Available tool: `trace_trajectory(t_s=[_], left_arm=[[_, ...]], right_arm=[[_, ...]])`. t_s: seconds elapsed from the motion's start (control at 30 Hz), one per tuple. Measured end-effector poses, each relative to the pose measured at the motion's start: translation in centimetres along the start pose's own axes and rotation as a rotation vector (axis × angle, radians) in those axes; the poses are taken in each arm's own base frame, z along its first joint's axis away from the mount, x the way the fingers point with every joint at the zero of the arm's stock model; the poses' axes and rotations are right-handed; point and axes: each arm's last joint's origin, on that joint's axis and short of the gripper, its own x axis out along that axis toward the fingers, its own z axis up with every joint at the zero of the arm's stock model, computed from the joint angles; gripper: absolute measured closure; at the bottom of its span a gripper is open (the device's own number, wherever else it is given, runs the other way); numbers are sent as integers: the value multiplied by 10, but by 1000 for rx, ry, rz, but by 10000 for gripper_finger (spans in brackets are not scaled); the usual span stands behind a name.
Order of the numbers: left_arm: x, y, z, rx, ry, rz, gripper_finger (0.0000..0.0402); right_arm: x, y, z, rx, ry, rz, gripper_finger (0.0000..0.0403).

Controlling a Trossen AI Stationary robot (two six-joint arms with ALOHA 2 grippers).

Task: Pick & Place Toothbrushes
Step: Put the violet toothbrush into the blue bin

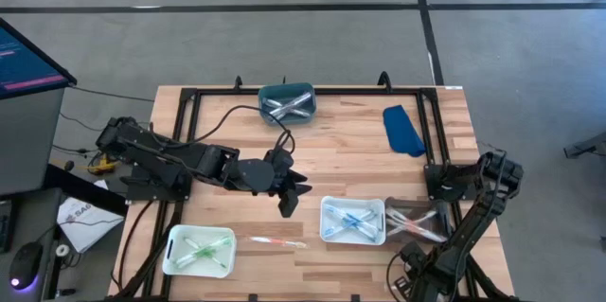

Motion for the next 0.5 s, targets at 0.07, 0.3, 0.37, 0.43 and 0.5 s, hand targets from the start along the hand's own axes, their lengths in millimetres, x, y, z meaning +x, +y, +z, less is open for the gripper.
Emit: trace_trajectory(t_s=[0.07, 0.3, 0.37, 0.43, 0.5], left_arm=[[0, 0, 0, 0, 0, 0, 262], [0, 0, 0, 8, 1, 0, 262], [0, 0, 0, 9, 1, 0, 262], [0, 0, 0, 20, 1, 0, 262], [0, 0, 0, 27, 1, 0, 262]], right_arm=[[0, 0, 0, -8, 9, -4, 345], [-4, 3, 1, -80, 59, -18, 364], [-8, 5, 2, -98, 66, -7, 370], [-12, 6, 4, -112, 67, -1, 376], [-17, 6, 6, -125, 63, -5, 385]])
